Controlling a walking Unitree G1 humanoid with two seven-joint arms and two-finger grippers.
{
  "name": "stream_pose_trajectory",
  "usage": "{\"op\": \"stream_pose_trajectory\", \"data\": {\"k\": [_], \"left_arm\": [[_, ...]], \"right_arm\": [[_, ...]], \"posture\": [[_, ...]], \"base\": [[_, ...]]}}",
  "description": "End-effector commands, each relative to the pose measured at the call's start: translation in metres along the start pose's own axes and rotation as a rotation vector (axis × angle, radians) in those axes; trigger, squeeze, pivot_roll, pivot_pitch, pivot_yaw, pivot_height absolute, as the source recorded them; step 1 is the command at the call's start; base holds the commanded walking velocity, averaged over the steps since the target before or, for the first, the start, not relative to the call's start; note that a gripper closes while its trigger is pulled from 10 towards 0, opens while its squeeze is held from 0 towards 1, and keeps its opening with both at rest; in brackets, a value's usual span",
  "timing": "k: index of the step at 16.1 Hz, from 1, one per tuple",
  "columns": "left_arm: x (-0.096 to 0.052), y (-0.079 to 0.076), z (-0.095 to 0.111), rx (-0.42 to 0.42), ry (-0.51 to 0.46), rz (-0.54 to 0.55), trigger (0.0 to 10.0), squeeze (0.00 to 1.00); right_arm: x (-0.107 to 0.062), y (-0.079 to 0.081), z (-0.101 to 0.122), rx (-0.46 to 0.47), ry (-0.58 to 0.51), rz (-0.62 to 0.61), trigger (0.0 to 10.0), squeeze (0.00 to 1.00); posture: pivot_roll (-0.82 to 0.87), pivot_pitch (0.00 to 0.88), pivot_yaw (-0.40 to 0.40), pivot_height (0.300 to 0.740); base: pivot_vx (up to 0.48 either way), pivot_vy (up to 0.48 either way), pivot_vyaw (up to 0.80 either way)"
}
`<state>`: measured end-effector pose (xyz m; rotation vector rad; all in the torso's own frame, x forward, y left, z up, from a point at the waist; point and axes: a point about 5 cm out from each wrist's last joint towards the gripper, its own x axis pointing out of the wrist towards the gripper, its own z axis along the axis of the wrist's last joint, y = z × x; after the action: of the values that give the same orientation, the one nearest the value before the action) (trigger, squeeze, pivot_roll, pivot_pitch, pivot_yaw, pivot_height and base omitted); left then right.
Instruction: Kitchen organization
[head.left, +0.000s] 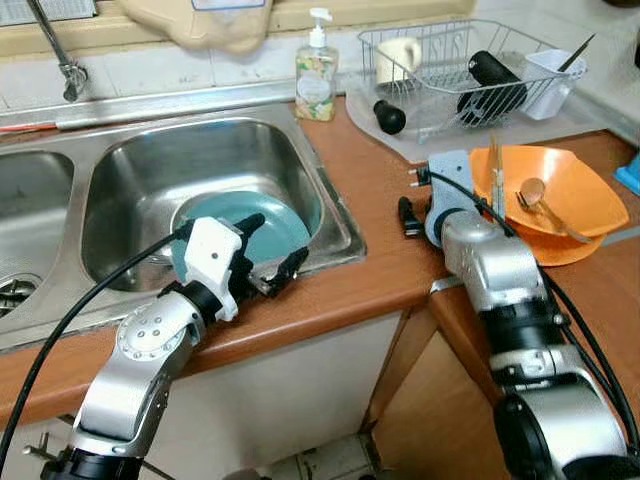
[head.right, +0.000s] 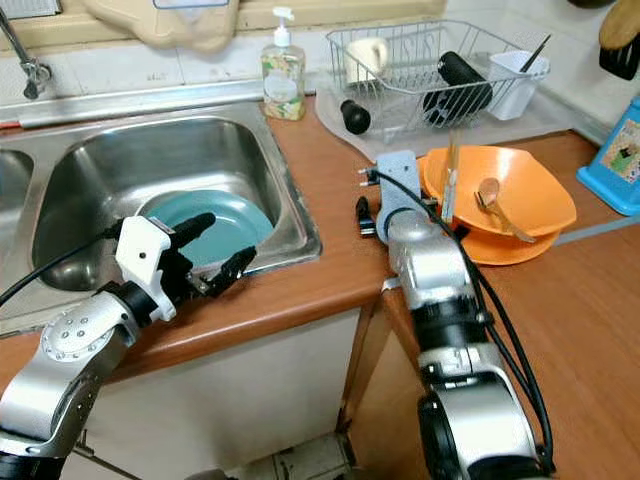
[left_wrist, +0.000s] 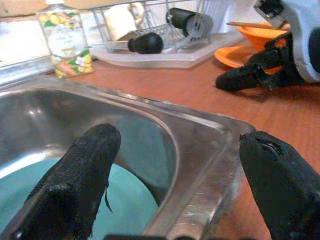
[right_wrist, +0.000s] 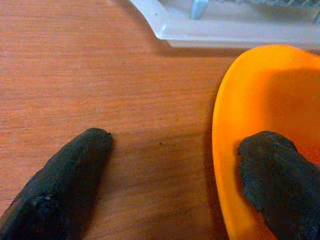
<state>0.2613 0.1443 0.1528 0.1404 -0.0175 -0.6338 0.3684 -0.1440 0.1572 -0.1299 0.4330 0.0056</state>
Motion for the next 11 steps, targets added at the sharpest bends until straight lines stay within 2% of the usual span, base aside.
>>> {"op": "stream_pose_trajectory", "data": {"k": [1, 5, 8, 11], "left_arm": [[0.001, -0.003, 0.006, 0.023, -0.009, -0.028, 10.0, 0.06], [-0.001, -0.002, 0.01, 0.024, -0.011, -0.06, 10.0, 0.05], [-0.002, 0.0, 0.01, 0.024, -0.012, -0.058, 10.0, 0.05], [-0.004, -0.001, 0.01, 0.022, -0.009, -0.064, 10.0, 0.04]], "right_arm": [[0.003, 0.002, -0.015, 0.02, 0.114, 0.033, 10.0, 0.0], [0.001, 0.01, -0.017, 0.096, 0.198, 0.131, 10.0, 0.0], [-0.002, 0.016, -0.015, 0.093, 0.213, 0.175, 10.0, 0.0], [-0.011, 0.035, -0.014, 0.076, 0.236, 0.283, 10.0, 0.0]], "posture": [[-0.08, 0.0, 0.032, 0.74], [-0.08, 0.0, 0.033, 0.74], [-0.08, 0.0, 0.033, 0.74], [-0.08, 0.0, 0.035, 0.74]], "base": [[0.0, 0.0, 0.0], [0.0, 0.0, 0.0], [0.0, 0.0, 0.0], [0.0, 0.0, 0.0]]}}
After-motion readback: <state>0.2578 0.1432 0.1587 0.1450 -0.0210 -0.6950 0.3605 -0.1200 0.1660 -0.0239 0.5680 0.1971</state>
